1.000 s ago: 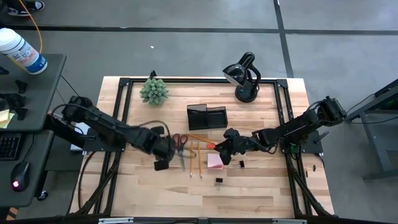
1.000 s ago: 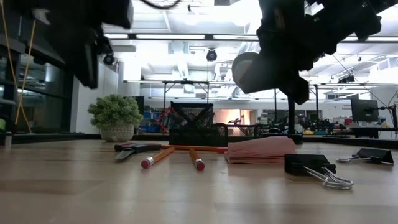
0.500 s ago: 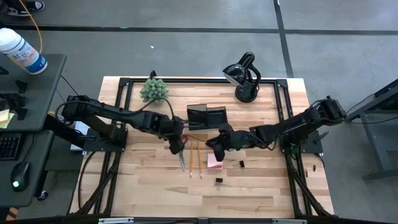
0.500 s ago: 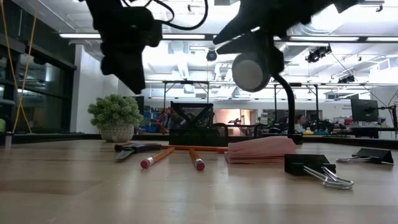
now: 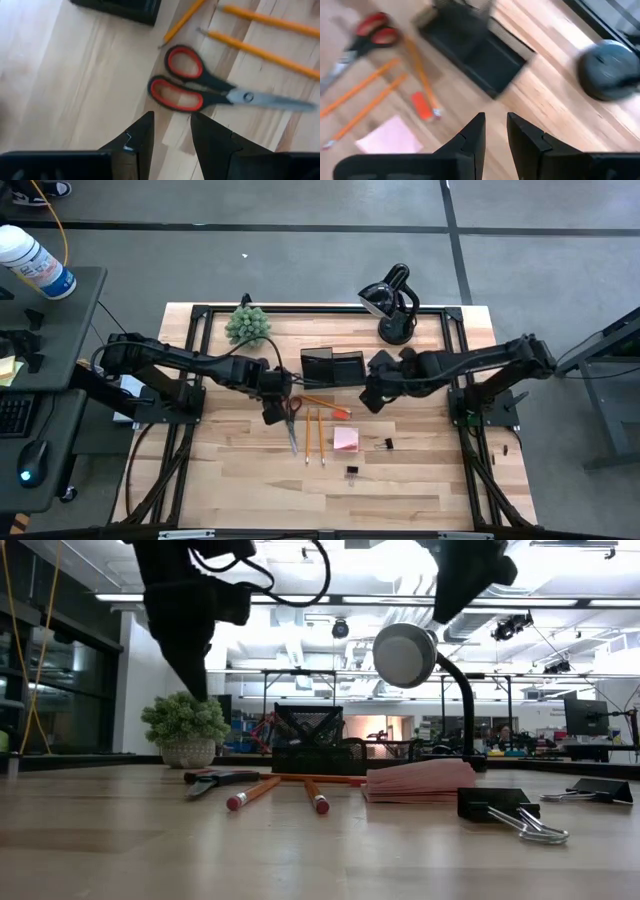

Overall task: Pick and place office supplies into organizer
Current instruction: Put the scissors into the desk organizer

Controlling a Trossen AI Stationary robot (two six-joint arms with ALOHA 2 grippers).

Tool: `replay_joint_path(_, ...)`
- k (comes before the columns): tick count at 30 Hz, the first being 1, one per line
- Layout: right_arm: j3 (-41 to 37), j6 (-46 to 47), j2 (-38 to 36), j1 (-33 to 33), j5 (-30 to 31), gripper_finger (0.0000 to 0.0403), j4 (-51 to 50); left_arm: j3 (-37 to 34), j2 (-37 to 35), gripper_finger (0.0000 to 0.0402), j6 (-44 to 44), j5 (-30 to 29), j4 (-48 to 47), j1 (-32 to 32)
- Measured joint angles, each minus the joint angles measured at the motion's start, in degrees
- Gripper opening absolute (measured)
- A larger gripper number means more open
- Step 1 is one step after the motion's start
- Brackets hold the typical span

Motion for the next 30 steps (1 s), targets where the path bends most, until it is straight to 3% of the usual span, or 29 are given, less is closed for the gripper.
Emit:
replay_joint_path(8,-3.2,-0.9,0.0,-6.8,-2.1,0.0074,-2.3,0.0,1.5,0.0118,-12.5,-0.4,1.5,0.0)
replay_joint_path(18,-7.1,-24.5,0.0,-17.0,-2.7,0.0074,0.8,0.1,8.7,0.0118,-35.2,2.7,7.7,0.0)
replay_joint_path(24,-7.2,-32.7,0.0,-20.6,-3.3,0.0074,2.9,0.0,11.0,0.0118,-49.6,4.1,8.5,0.0)
replay_joint_path(30,-7.2,-38.0,0.0,-21.8,-4.1,0.0074,5.4,0.0,11.1,0.0118,-53.7,4.1,8.4,0.0)
